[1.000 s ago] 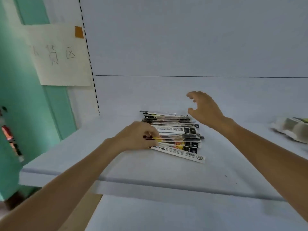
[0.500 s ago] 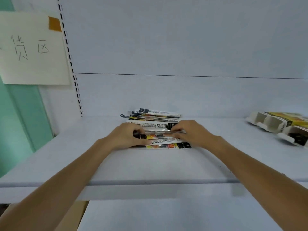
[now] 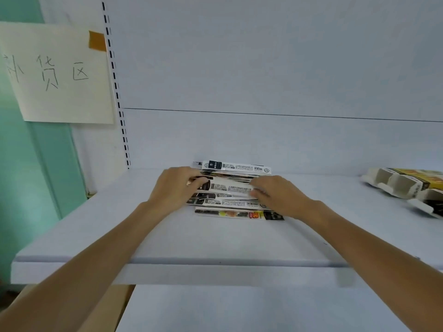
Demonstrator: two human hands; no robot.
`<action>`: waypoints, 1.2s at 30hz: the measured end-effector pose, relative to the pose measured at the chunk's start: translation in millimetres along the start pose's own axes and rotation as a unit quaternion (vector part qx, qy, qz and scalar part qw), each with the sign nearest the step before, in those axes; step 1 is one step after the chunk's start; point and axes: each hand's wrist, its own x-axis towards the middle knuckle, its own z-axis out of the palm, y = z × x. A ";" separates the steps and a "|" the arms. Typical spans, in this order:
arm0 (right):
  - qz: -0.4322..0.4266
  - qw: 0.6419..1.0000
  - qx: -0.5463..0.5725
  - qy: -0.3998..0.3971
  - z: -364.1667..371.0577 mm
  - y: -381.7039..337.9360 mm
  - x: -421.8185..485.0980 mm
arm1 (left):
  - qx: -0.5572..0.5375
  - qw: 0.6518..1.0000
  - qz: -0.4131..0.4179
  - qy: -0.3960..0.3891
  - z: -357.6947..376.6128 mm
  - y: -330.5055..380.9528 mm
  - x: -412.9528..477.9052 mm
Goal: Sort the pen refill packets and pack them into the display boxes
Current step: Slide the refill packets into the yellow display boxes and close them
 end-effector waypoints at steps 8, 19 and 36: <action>-0.081 0.991 -0.077 0.074 -4.2 -38.4 8.3 | 0.204 0.967 0.145 -0.058 -5.9 19.7 -1.8; -0.025 0.995 -0.025 -0.094 -10.3 -33.3 0.2 | -0.084 0.983 -0.129 -0.098 -22.2 -10.2 -6.4; 0.265 0.867 0.420 0.052 -7.6 -55.5 23.8 | -0.069 0.982 0.002 -0.178 -7.5 30.1 -7.6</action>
